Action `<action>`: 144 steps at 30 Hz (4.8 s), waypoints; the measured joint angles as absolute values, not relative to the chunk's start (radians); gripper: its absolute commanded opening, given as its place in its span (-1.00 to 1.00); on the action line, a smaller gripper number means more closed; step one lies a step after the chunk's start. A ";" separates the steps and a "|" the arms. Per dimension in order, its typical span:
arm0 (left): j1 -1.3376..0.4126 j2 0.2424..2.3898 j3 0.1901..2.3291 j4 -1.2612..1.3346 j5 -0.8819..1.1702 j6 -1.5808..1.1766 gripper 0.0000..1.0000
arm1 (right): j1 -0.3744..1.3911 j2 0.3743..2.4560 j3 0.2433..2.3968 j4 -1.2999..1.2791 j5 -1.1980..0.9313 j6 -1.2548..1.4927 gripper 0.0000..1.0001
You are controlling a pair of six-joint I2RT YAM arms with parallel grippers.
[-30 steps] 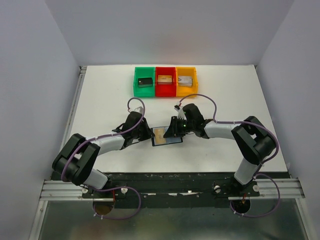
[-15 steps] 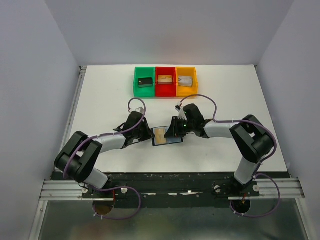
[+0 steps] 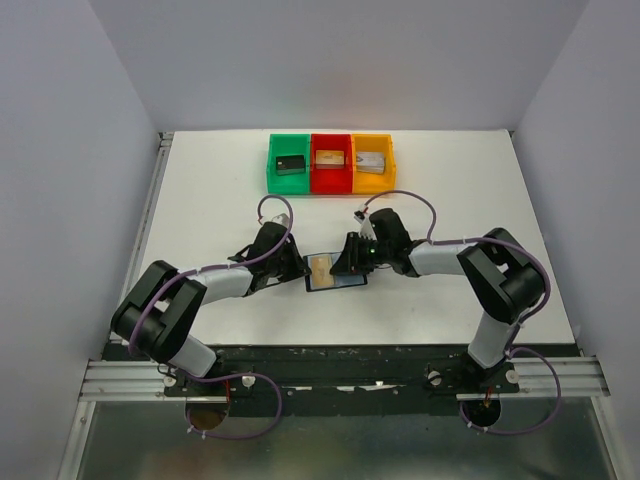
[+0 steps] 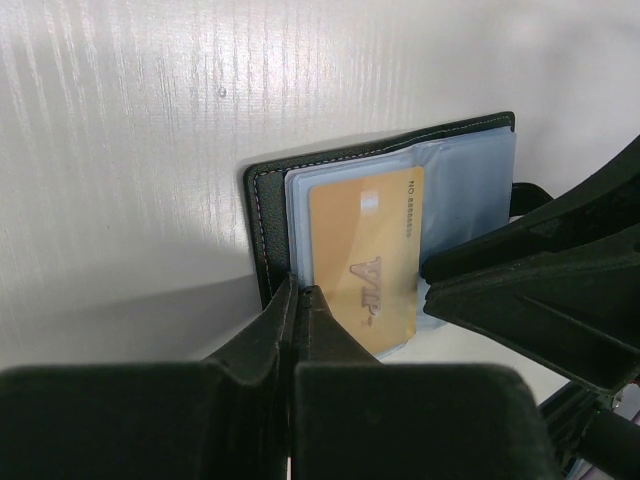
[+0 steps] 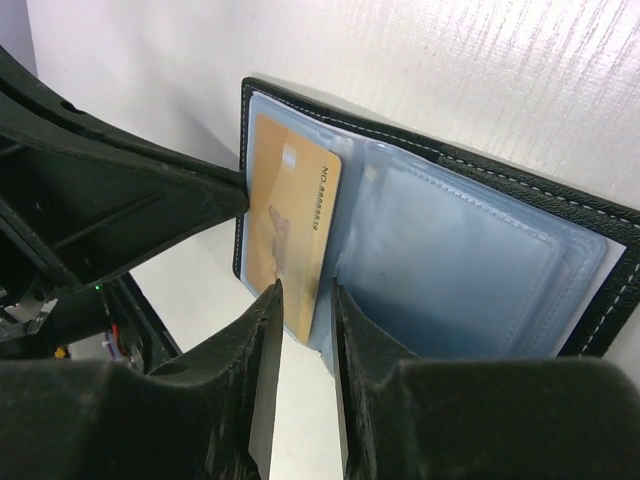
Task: Take the credit cards out of the card holder
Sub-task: Remove the credit card from the card holder.
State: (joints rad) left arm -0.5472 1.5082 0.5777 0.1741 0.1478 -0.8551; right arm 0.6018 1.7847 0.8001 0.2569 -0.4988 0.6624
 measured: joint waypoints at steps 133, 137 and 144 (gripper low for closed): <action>-0.609 1.552 0.587 0.233 0.165 -0.851 -1.00 | 0.511 1.822 0.719 0.447 -0.734 0.783 -0.29; -0.609 1.554 0.587 0.234 0.165 -0.854 -1.00 | 0.506 1.810 0.710 0.446 -0.734 0.783 -0.29; -0.609 1.554 0.587 0.234 0.165 -0.856 -1.00 | 0.497 1.795 0.699 0.444 -0.734 0.776 -0.29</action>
State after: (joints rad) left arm -0.6090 1.5543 0.5873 0.2344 0.1646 -0.8558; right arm 0.4969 1.7954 0.6991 0.4442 -0.7341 0.7765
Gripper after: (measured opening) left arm 0.027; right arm 0.359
